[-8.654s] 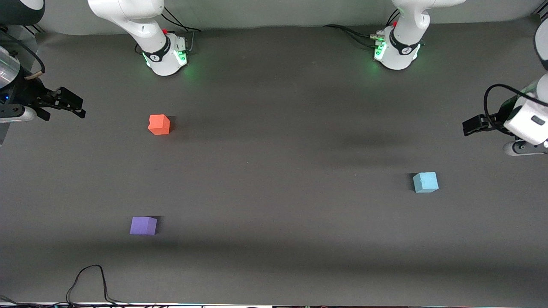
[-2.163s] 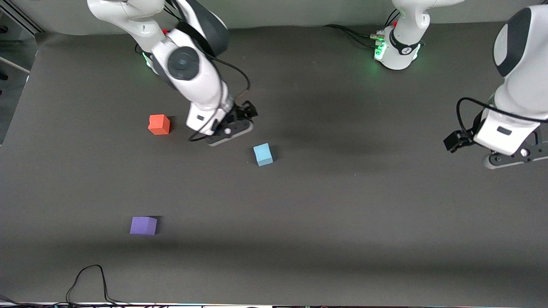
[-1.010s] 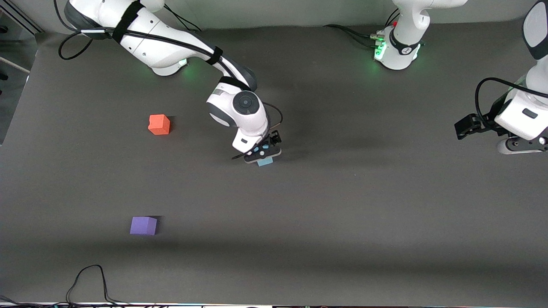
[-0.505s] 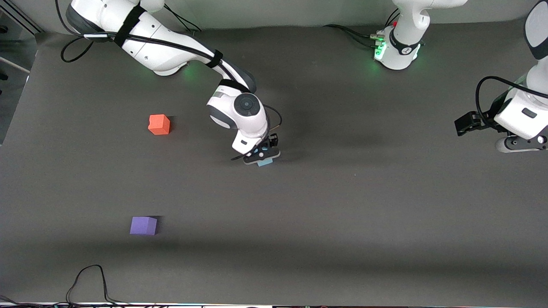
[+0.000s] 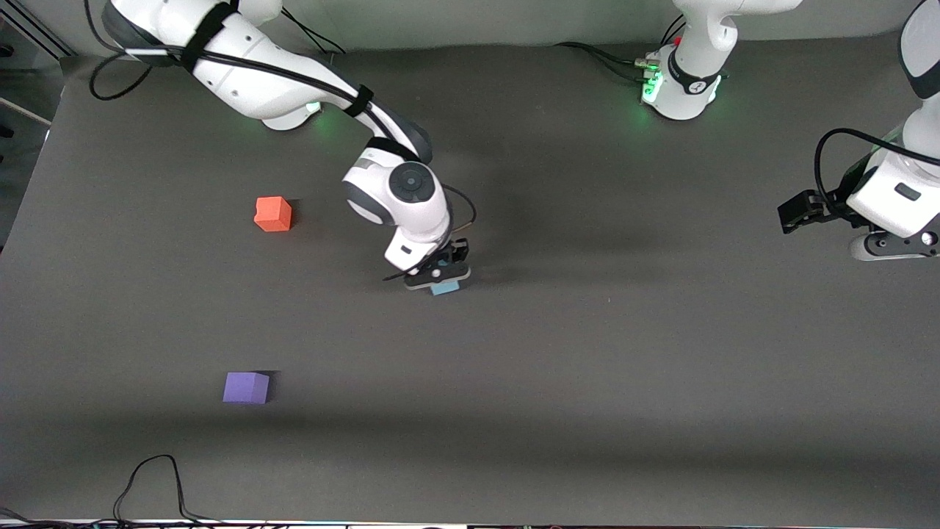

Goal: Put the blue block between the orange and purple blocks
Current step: 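Carry the blue block toward the orange block with the right gripper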

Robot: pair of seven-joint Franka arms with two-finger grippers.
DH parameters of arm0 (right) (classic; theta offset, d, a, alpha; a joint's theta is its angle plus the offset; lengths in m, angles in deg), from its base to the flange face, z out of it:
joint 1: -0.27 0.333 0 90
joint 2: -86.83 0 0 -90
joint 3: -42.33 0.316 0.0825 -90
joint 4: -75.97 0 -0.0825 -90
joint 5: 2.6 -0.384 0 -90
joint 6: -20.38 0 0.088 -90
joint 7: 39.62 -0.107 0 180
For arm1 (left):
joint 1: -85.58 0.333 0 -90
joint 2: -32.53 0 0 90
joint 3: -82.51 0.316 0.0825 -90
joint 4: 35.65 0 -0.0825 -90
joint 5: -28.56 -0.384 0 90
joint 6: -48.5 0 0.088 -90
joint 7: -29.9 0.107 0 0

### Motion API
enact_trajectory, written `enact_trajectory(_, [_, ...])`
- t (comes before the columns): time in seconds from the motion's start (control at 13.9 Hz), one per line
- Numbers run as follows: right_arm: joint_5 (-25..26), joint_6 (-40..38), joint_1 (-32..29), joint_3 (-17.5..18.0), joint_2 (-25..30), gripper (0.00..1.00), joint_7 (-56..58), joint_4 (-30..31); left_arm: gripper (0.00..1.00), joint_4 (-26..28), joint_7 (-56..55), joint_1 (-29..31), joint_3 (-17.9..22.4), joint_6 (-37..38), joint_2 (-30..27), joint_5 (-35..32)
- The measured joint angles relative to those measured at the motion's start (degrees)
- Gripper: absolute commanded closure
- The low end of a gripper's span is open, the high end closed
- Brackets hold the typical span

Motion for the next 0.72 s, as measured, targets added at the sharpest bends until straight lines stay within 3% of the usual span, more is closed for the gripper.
enact_trajectory(0.22, [-12.46,-6.22,-4.54,-0.26,7.51,0.67,6.28,-0.47,0.0,-0.06,0.0,-0.06,-0.02,-0.06,0.15,0.15])
enact_trajectory(0.36, [-20.22,-10.06,-7.22,-3.36,13.81,0.67,12.0,-0.16,0.0,-0.24,0.0,-0.07,-0.03,-0.07,0.36,0.28])
enact_trajectory(0.72, [-25.94,-12.67,-7.92,-15.39,25.04,0.67,22.41,8.36,0.0,-1.42,0.0,-0.17,-0.12,-0.07,1.39,0.32])
